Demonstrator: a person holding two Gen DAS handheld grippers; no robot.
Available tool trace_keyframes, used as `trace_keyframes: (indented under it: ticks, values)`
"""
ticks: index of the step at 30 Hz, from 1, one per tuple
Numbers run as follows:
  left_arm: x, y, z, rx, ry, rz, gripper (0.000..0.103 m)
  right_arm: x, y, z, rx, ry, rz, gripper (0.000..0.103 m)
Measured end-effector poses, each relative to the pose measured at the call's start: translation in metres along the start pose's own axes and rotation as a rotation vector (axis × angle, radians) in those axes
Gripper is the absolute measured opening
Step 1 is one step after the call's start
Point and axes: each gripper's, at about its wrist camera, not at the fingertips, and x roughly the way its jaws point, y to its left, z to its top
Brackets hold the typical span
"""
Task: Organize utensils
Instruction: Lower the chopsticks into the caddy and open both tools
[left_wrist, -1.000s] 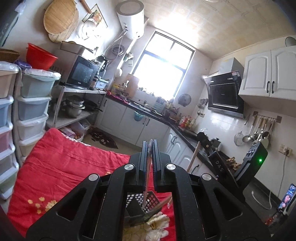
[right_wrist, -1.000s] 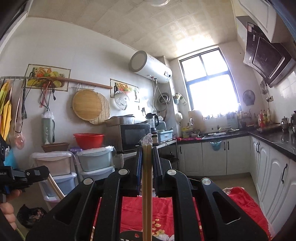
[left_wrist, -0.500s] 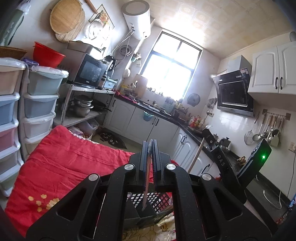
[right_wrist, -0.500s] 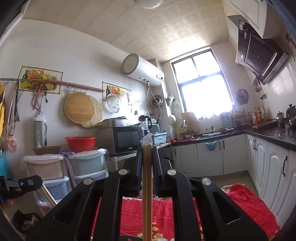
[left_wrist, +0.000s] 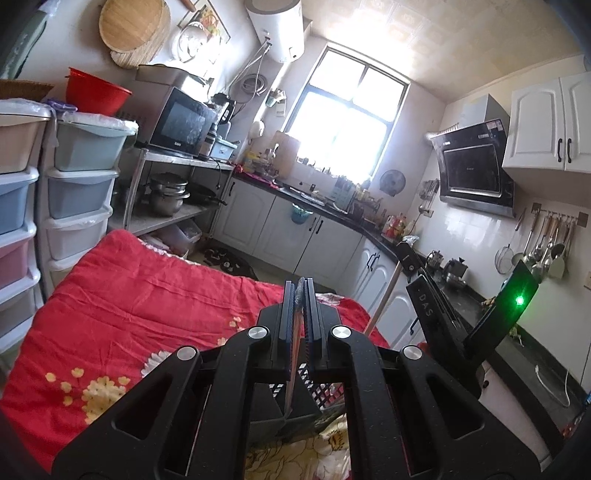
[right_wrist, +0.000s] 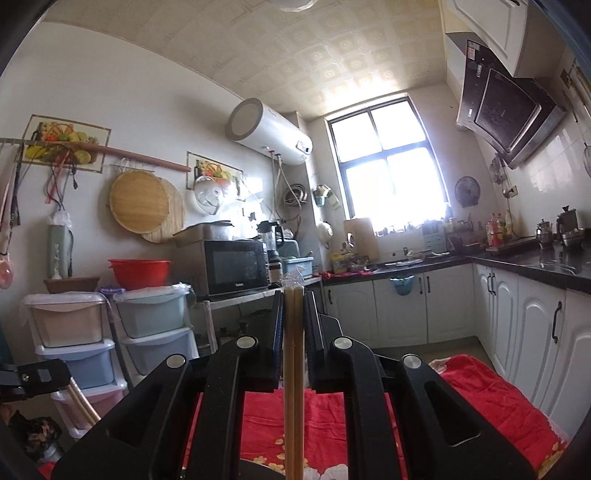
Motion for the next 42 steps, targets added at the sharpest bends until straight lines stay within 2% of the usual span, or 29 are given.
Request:
trace_keyframes:
  ticks: [12, 15, 17, 19, 21, 25, 27, 29, 35, 39, 42]
  values:
    - [0.012, 0.009, -0.013, -0.009, 0.049, 0.019, 0.002, 0.003, -0.002, -0.023, 0.007, 0.07, -0.027, 0.011]
    - [0.013, 0.009, -0.014, -0.016, 0.054, 0.025, 0.003, -0.001, -0.005, -0.025, 0.018, 0.092, -0.03, 0.022]
    - [0.014, 0.01, -0.016, -0.024, 0.062, 0.028, 0.003, -0.003, -0.008, -0.025, 0.025, 0.105, -0.025, 0.022]
    - [0.013, 0.011, -0.016, -0.032, 0.064, 0.032, 0.009, -0.007, -0.011, -0.025, 0.033, 0.116, -0.028, 0.025]
    - [0.011, 0.011, -0.017, -0.037, 0.06, 0.037, 0.021, -0.012, -0.015, -0.023, 0.052, 0.127, -0.034, 0.028]
    - [0.006, 0.013, -0.016, -0.044, 0.056, 0.041, 0.032, -0.021, -0.023, -0.022, 0.074, 0.155, -0.024, 0.032]
    - [0.003, 0.013, -0.016, -0.047, 0.051, 0.047, 0.045, -0.026, -0.025, -0.021, 0.074, 0.165, -0.015, 0.036]
    - [0.0, 0.013, -0.015, -0.05, 0.045, 0.05, 0.047, -0.032, -0.026, -0.021, 0.07, 0.174, -0.009, 0.038]
    - [-0.012, 0.014, -0.015, -0.06, 0.03, 0.04, 0.065, -0.051, -0.027, -0.018, 0.058, 0.205, 0.032, 0.048]
    - [-0.024, 0.012, -0.014, -0.059, 0.01, 0.03, 0.086, -0.066, -0.023, -0.015, 0.027, 0.219, 0.051, 0.056]
    - [-0.033, 0.012, -0.014, -0.066, -0.005, 0.023, 0.092, -0.078, -0.02, -0.012, 0.007, 0.227, 0.055, 0.059]
